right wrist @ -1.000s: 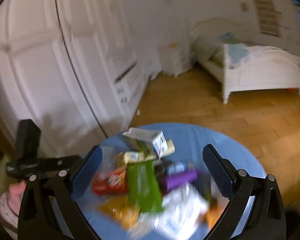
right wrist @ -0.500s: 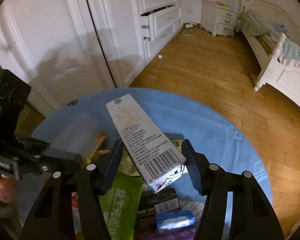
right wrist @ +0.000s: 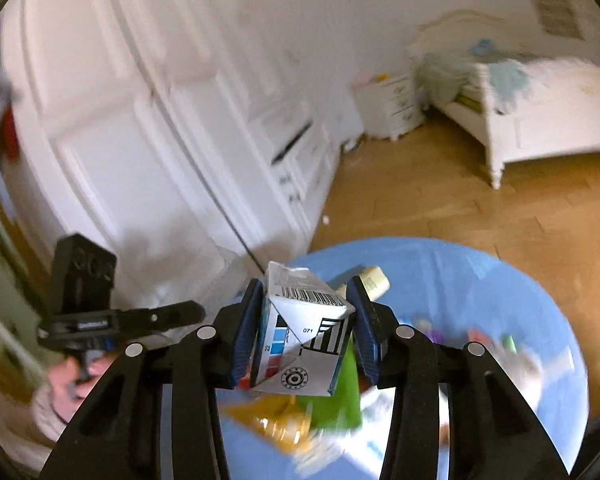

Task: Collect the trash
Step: 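Grasp the white milk carton with the right tool while the left grasps the clear plastic tray, then carry both items over the black bin and open both tools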

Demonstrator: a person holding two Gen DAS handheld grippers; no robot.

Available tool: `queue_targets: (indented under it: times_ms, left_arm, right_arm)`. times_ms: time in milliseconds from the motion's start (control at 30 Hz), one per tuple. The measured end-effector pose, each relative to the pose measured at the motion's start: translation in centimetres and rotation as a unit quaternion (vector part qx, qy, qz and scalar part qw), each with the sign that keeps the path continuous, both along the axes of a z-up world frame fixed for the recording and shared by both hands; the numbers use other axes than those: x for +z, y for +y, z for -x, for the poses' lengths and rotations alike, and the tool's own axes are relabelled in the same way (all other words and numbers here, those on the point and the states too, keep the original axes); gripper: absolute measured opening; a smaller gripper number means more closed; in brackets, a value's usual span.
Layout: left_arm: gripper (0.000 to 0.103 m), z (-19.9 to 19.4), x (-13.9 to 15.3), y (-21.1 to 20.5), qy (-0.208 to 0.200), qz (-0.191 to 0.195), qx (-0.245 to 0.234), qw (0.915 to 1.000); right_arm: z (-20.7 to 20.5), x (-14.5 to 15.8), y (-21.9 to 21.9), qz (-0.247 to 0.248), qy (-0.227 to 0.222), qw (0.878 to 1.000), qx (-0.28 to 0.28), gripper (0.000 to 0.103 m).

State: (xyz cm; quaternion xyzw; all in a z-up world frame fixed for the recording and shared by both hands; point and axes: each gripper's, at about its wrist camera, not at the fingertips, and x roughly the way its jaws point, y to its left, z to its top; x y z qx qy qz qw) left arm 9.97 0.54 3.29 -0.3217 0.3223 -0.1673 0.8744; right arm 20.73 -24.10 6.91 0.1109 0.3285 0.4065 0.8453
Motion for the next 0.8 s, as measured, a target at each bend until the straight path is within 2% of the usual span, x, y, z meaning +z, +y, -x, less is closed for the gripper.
queue_targets:
  times_ms: [133,233,300,400,467,500,600,800]
  left_arm:
    - [0.008,-0.8,0.6,-4.8,-0.009,-0.002,-0.054,0.9985]
    - [0.008,-1.5,0.7,-9.3,-0.015,0.001,-0.105,0.9944]
    - [0.008,-2.6,0.2,-13.2,-0.008,0.005,-0.143,0.9897]
    - [0.008,-4.3,-1.1,-18.8,0.006,0.007,-0.195,0.9808]
    - [0.008,-5.3,-2.2,-22.3,0.022,0.016,-0.229,0.9730]
    - [0.008,-6.0,-3.2,-24.9,0.033,0.018,-0.254,0.9664]
    - [0.008,-7.0,-5.7,-29.8,0.054,0.000,-0.292,0.9550]
    - [0.008,-9.8,-9.6,-37.9,0.095,-0.033,-0.342,0.9342]
  right_arm:
    - [2.8,-1.5,-7.2,-0.031,0.016,0.997,-0.074,0.043]
    - [5.4,-2.6,-13.6,-0.056,0.015,0.986,-0.157,0.043]
    - [7.6,-2.9,-18.0,-0.041,0.000,0.972,-0.230,0.043]
    - [9.7,-4.2,-22.0,-0.015,-0.011,0.952,-0.307,0.043]
    - [10.7,-5.5,-24.8,0.021,-0.010,0.933,-0.360,0.043]
    - [11.0,-6.3,-25.8,0.042,-0.008,0.924,-0.381,0.043]
    - [11.1,-9.6,-28.7,0.063,0.024,0.908,-0.414,0.043]
    - [11.2,-15.5,-32.3,0.049,0.092,0.887,-0.450,0.043]
